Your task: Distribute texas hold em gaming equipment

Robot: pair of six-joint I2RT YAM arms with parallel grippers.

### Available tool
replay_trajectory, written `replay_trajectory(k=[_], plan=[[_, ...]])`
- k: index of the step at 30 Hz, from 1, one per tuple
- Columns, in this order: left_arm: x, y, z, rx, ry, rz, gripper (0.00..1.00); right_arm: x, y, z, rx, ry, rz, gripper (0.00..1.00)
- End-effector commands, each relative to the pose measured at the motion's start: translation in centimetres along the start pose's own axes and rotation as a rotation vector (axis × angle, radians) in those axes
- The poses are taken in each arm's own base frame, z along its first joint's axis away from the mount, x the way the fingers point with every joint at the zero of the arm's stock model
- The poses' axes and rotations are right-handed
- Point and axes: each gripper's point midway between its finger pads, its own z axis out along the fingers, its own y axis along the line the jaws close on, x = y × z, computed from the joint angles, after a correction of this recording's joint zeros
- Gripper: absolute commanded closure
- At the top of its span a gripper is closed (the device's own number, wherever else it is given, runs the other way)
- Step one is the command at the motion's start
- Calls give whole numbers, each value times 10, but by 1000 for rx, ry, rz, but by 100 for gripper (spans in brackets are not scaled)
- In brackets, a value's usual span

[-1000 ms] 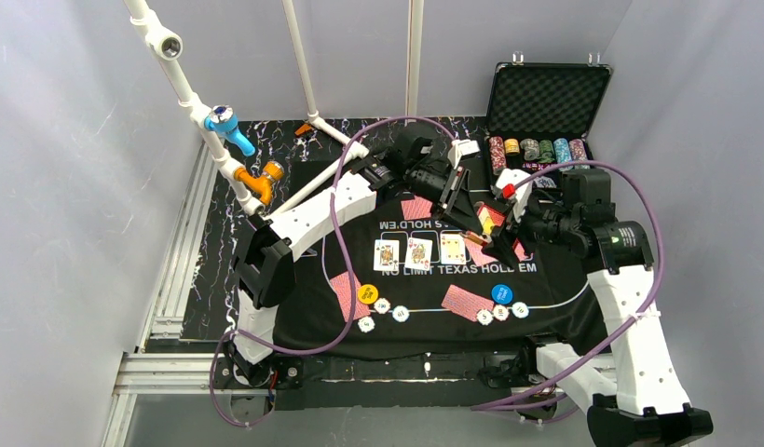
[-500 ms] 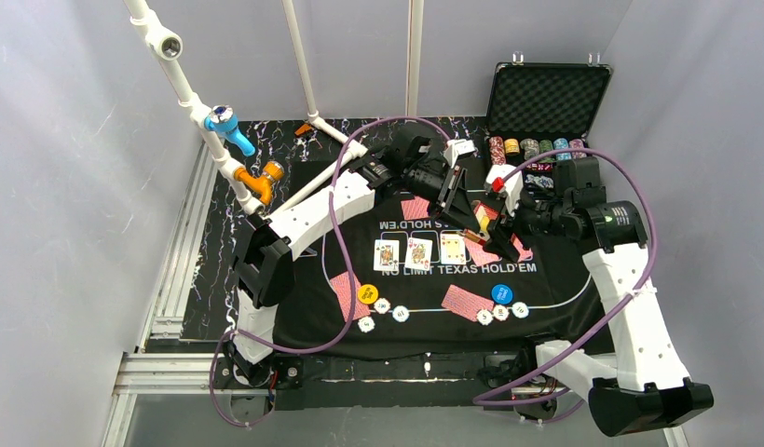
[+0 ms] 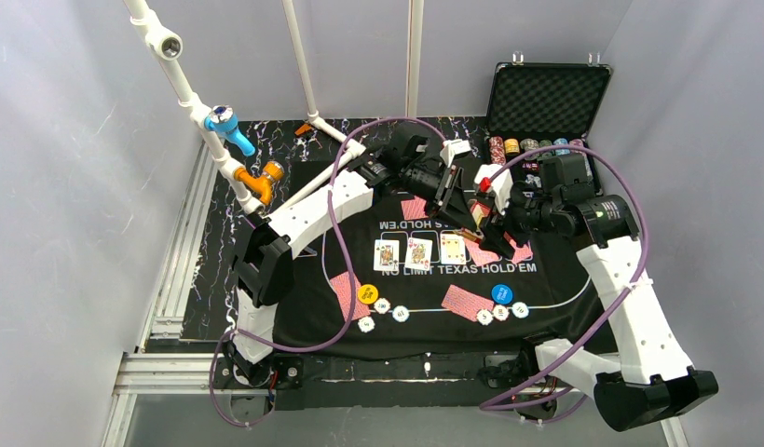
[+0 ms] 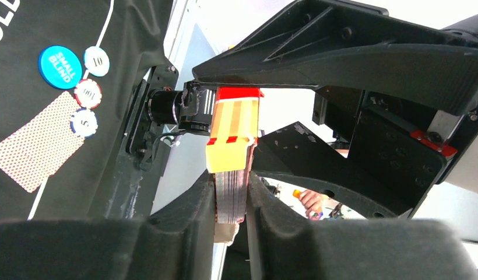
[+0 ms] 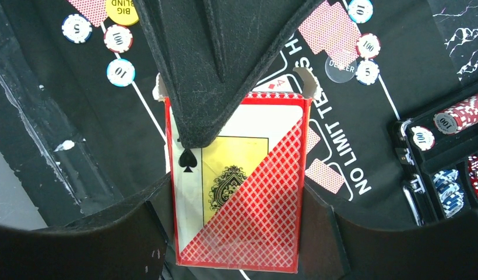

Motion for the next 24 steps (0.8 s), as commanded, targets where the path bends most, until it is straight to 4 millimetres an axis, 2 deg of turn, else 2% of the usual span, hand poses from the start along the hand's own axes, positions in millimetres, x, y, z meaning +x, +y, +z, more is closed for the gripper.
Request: replay_trajectory(k=[1, 3, 7, 11, 13, 17, 24], plan=[[-2, -6, -8, 25, -7, 11, 68, -18, -4, -2, 18, -47, -36, 89], [-4, -2, -13, -7, -27, 34, 47, -18, -6, -1, 31, -47, -28, 99], [-3, 8, -26, -94, -61, 94, 19, -16, -9, 2, 42, -45, -37, 99], [-3, 27, -46, -218, -112, 153, 3, -4, -13, 5, 72, -13, -10, 99], [-4, 43, -59, -300, -151, 175, 2, 1, -16, 7, 94, -1, 8, 99], [2, 62, -80, -380, -173, 202, 2, 14, -29, 11, 154, 11, 56, 99], [20, 70, -92, -420, -160, 249, 2, 55, -74, 10, 207, 27, 182, 99]])
